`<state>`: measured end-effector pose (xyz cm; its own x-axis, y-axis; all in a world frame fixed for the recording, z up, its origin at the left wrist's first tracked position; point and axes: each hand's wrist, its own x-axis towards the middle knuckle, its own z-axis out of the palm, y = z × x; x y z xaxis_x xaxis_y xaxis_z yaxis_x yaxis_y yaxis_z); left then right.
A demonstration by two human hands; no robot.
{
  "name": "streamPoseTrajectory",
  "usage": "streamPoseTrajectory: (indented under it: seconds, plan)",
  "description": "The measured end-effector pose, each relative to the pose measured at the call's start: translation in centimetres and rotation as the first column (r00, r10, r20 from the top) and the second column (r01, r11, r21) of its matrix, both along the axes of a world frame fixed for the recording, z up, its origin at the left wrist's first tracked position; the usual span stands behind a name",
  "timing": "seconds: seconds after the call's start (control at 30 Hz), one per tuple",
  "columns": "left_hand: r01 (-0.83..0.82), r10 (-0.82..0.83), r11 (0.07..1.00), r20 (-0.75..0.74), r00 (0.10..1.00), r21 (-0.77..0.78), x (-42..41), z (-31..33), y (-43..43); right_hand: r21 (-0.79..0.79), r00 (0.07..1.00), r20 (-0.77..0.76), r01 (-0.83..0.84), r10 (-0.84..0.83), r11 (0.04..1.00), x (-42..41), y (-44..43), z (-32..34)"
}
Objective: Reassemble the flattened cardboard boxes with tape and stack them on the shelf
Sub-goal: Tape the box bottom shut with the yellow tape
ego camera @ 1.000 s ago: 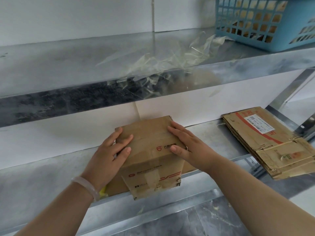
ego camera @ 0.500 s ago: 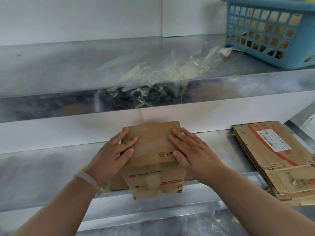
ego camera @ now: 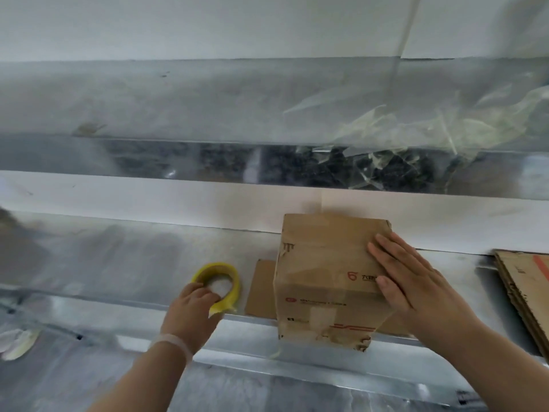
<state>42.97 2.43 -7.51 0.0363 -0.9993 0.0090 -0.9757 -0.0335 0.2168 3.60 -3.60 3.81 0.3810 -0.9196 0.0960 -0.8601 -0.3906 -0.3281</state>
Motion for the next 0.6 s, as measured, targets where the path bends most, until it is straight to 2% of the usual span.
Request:
streamPoseTrajectory:
  seconds: [0.07, 0.1, 0.17, 0.23, 0.3, 0.4, 0.43, 0.5, 0.6]
  plan:
    - [0.043, -0.042, 0.996, 0.024, 0.999, -0.073, -0.3, 0.7, -0.4, -0.015, 1.0, 0.005, -0.001, 0.001, 1.0, -0.1, 0.0, -0.1]
    - [0.022, -0.023, 0.996, -0.016, 1.0, -0.082, -0.4, 1.3, -0.5, -0.016, 1.0, 0.002, -0.002, 0.003, 1.0, -0.1, 0.0, -0.1]
    - [-0.079, 0.043, 0.981, -0.198, 0.979, -0.177, -1.0, 3.4, -0.8, -0.007, 1.0, -0.004, -0.005, 0.005, 1.0, -0.1, 0.0, 0.0]
    - [-0.19, 0.071, 0.952, -0.431, 0.899, -0.239, -2.5, 7.7, -1.0, 0.009, 1.0, 0.003, -0.001, 0.001, 1.0, 0.0, 0.1, 0.1]
    - [-0.204, -0.02, 0.931, -0.599, 0.801, -0.303, -4.6, 13.3, -1.3, 0.021, 1.0, -0.002, -0.002, 0.002, 1.0, 0.0, 0.1, 0.2]
    - [-0.087, -0.191, 0.948, -0.766, 0.614, -0.306, -8.3, 20.8, -2.4, 0.033, 1.0, -0.022, -0.01, 0.011, 0.999, 0.0, 0.1, 0.4]
    - [-0.019, -0.203, 0.963, -0.774, 0.6, -0.267, -9.6, 22.4, -3.1, 0.031, 1.0, -0.022, -0.013, 0.013, 0.999, 0.1, 0.1, 0.4]
    - [0.108, -0.167, 0.986, -0.732, 0.661, -0.127, -12.2, 23.6, -5.1, 0.007, 1.0, -0.009, -0.018, 0.018, 1.0, 0.1, 0.0, 0.3]
    - [0.272, -0.21, 0.962, -0.57, 0.795, 0.024, -15.0, 22.7, -7.6, -0.007, 1.0, -0.012, -0.021, 0.021, 1.0, 0.0, -0.1, 0.0]
